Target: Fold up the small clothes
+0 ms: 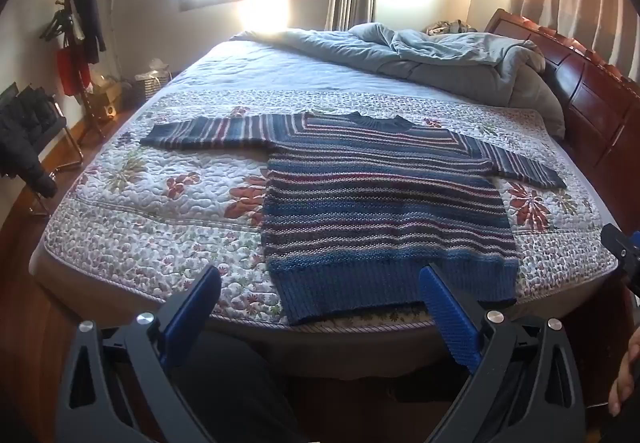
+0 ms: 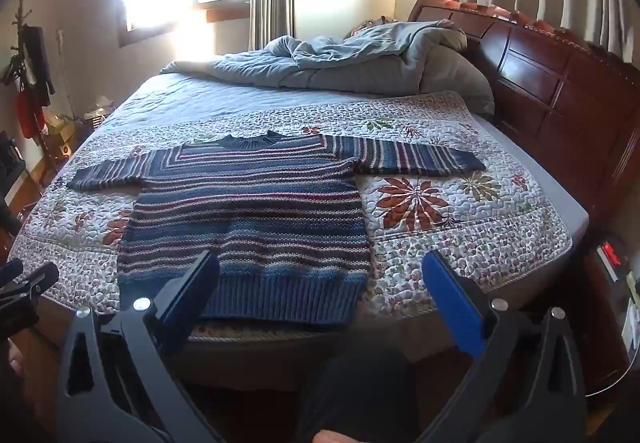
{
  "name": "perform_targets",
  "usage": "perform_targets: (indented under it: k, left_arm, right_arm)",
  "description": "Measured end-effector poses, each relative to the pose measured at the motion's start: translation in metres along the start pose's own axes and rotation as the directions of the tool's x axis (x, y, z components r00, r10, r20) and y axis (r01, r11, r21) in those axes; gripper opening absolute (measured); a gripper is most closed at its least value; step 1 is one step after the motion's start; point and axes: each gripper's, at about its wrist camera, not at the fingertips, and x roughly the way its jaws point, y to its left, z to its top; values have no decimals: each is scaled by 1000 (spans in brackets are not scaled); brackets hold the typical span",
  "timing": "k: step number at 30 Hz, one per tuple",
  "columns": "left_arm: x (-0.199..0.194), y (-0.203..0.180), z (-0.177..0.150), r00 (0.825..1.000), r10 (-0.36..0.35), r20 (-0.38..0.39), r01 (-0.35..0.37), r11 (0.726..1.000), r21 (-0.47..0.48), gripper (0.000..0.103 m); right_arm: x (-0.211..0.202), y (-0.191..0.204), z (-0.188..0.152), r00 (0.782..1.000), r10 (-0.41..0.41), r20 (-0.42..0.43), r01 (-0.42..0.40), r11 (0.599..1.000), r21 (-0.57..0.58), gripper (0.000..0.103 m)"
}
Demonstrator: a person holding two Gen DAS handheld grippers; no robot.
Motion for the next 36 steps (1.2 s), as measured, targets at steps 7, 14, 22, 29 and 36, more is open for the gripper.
perform_targets:
  k: [7,14,22,29,36]
  left_arm:
    - [-2,-4,-1,1000,2,6,-2,1000,1,99]
    - [-1,5,-1,1000,-6,-2,6,1000,-10,99]
    - [3,5,-2,1000,2,-8,-2,1000,-17,99]
    - [1,6,-1,1000,6,-6,-6,1000,-18,99]
    - [1,8,1,1000,9,-5,-9,1000,-20,99]
  right_arm:
    - [0,0,0,1000,3,-1,-3,1000,2,101]
    - [1,1,0,1000,1,1,-1,1000,0,101]
    - [1,3,2,1000,-2,1,2,1000,1,101]
    - [3,-1,0,1000,2,1,-2,1000,3,101]
    - [3,0,2,1000,1,0,-1,1000,-1,101]
